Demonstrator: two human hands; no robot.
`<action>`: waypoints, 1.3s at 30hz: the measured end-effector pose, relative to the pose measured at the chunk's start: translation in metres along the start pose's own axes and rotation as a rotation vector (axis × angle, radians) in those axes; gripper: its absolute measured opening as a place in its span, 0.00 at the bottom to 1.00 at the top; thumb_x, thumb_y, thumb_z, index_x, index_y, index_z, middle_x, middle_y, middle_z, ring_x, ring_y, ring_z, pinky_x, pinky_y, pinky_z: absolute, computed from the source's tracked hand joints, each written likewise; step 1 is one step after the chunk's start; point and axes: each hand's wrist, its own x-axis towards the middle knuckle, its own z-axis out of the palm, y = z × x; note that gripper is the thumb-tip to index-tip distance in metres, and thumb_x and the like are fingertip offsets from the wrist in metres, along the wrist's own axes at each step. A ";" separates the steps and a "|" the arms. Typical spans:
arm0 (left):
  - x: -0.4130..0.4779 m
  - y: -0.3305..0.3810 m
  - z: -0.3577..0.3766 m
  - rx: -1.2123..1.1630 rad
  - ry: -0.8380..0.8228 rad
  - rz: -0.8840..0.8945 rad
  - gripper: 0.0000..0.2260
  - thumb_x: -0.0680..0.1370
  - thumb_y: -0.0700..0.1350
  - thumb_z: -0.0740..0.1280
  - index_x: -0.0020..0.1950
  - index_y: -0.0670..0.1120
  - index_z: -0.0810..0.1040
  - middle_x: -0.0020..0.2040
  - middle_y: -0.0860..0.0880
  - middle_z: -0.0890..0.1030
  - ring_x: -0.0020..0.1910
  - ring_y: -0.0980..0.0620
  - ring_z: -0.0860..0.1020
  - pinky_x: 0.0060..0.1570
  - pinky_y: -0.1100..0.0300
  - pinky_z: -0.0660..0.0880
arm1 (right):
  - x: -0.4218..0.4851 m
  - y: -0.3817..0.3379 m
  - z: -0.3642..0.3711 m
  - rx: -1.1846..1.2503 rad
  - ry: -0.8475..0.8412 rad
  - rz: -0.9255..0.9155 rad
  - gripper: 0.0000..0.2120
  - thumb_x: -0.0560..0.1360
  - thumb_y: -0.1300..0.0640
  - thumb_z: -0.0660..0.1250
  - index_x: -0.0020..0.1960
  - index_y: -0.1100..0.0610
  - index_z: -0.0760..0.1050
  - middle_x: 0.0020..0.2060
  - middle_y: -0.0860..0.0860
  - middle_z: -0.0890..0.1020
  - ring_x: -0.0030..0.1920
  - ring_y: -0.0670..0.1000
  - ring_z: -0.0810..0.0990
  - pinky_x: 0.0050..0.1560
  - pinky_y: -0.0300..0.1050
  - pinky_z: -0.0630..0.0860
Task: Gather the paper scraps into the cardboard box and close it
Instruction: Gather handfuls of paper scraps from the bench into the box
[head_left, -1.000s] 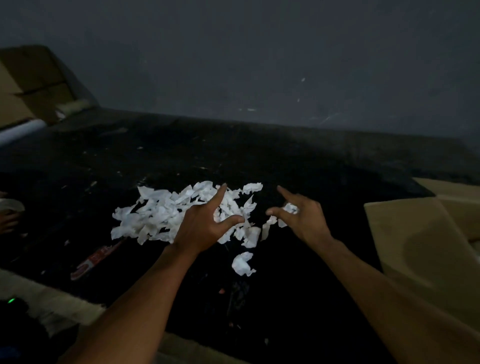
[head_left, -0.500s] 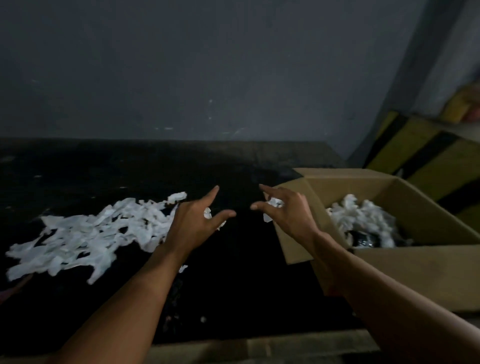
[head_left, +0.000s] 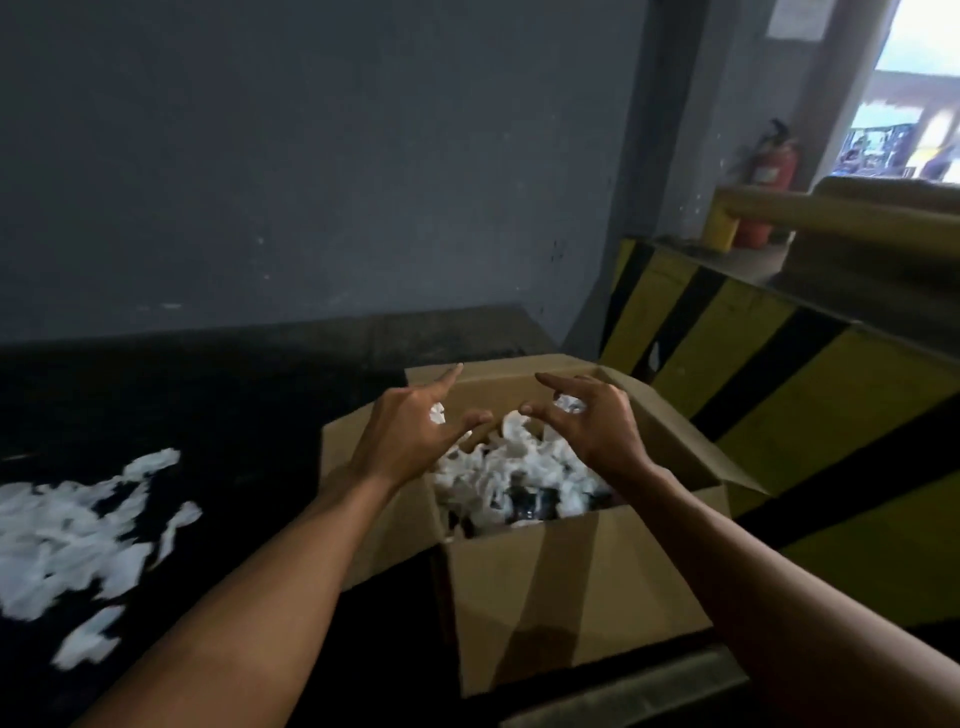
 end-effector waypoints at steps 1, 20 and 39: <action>0.008 0.011 0.019 0.026 -0.017 0.001 0.40 0.67 0.74 0.58 0.70 0.48 0.72 0.46 0.44 0.85 0.47 0.50 0.82 0.48 0.56 0.77 | 0.005 0.017 -0.013 -0.001 -0.002 0.013 0.25 0.68 0.41 0.74 0.61 0.50 0.80 0.58 0.50 0.82 0.59 0.48 0.78 0.60 0.45 0.73; 0.021 0.030 0.159 -0.066 -0.285 -0.360 0.25 0.80 0.56 0.58 0.75 0.57 0.53 0.66 0.48 0.74 0.58 0.47 0.76 0.56 0.51 0.73 | 0.050 0.159 -0.030 0.048 -0.344 0.101 0.17 0.79 0.45 0.62 0.64 0.50 0.77 0.57 0.47 0.82 0.56 0.45 0.79 0.48 0.30 0.70; 0.029 0.043 0.169 -0.028 -0.176 -0.334 0.32 0.80 0.48 0.62 0.76 0.56 0.44 0.56 0.41 0.79 0.50 0.45 0.80 0.48 0.50 0.77 | 0.050 0.154 -0.039 0.099 -0.284 0.044 0.20 0.77 0.52 0.66 0.69 0.51 0.71 0.56 0.50 0.82 0.56 0.50 0.79 0.56 0.46 0.76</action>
